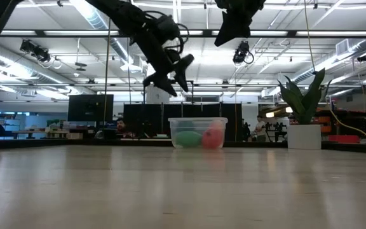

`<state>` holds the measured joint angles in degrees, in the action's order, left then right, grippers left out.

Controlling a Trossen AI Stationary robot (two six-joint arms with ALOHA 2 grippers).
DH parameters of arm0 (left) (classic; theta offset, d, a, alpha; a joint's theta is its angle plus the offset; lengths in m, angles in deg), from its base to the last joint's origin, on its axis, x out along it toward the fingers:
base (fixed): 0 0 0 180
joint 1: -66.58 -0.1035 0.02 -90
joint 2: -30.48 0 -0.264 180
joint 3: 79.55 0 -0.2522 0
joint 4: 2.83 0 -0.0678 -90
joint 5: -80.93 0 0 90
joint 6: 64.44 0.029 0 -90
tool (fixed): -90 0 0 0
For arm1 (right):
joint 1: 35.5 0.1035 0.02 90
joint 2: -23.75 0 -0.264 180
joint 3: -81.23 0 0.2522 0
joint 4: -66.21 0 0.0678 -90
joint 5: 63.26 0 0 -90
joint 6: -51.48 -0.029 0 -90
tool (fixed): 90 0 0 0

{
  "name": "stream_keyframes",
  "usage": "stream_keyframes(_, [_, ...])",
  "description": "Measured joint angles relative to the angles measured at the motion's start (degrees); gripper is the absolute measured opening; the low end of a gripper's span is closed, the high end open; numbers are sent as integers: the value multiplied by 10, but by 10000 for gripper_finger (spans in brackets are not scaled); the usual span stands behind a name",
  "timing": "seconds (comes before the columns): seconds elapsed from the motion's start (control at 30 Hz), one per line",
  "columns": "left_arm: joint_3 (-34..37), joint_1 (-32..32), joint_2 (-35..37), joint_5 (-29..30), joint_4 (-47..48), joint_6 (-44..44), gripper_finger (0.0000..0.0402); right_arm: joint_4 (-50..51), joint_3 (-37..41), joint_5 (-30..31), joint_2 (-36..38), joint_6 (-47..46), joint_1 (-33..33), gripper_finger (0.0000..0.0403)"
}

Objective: Pick and placing Produce into tupperware
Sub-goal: Put the green cabbage into the transparent container

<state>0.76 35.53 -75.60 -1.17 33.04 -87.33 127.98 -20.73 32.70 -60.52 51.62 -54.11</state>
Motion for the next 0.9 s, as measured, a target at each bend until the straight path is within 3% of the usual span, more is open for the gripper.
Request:
stream_keyframes(0.33, [0,11,88,0,10,96,16,0,0,0,0,0,0,32])
stream_keyframes(0.9, [0,117,231,0,106,135,8,-12,0,0,0,-2,0,32])
